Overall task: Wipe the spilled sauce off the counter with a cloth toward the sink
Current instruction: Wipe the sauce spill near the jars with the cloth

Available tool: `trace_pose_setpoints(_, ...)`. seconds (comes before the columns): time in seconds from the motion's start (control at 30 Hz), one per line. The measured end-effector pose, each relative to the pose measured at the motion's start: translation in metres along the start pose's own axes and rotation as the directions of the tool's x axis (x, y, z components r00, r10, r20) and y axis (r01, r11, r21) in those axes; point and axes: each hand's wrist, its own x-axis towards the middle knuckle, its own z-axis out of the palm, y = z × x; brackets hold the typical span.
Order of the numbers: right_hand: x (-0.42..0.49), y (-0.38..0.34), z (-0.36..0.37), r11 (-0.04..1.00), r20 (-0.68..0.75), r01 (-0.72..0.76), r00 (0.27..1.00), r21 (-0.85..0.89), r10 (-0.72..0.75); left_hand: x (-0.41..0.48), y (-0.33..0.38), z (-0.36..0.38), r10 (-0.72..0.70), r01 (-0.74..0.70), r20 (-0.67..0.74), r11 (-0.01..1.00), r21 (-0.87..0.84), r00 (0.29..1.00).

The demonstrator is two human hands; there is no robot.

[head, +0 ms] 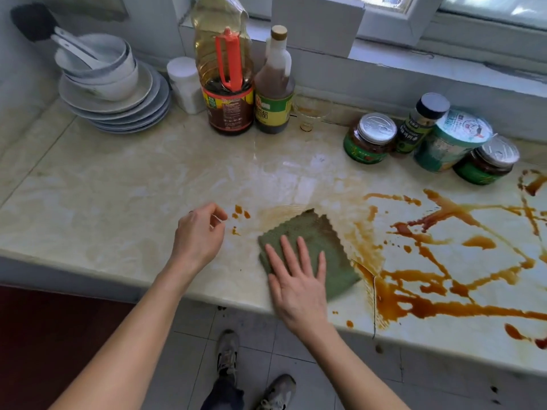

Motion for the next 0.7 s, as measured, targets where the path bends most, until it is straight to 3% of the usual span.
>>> trace_pose_setpoints(0.13,-0.008,-0.012,0.005,0.983,0.012,0.183,0.983,-0.029,-0.183,-0.007,0.004,0.018,0.021,-0.025,0.042,0.996,0.090,0.999)
trace_pose_setpoints(0.2,-0.008,0.016,0.001,0.988,-0.007,0.141,0.990,-0.062,-0.142,-0.010,0.004,0.023,0.010,-0.017,0.055,0.991,0.135,0.998)
trace_pose_setpoints(0.33,-0.016,0.040,-0.003,0.996,-0.040,-0.086,0.996,-0.038,0.084,-0.017,0.001,0.030,-0.026,0.018,0.035,0.980,0.198,0.999)
trace_pose_setpoints(0.5,-0.055,0.042,-0.008,0.975,0.032,0.210,0.977,-0.072,-0.209,-0.026,0.005,0.043,-0.038,0.030,0.041,0.982,0.189,0.998)
trace_pose_setpoints(0.6,-0.064,0.094,-0.022,0.979,0.047,0.186,0.982,-0.084,-0.182,-0.027,0.001,0.043,-0.041,0.040,0.005,0.987,0.157,0.999)
trace_pose_setpoints(0.7,-0.061,0.111,-0.031,0.997,0.045,0.075,0.996,0.028,-0.076,-0.029,-0.004,0.039,-0.062,0.068,-0.045,0.989,0.133,0.997)
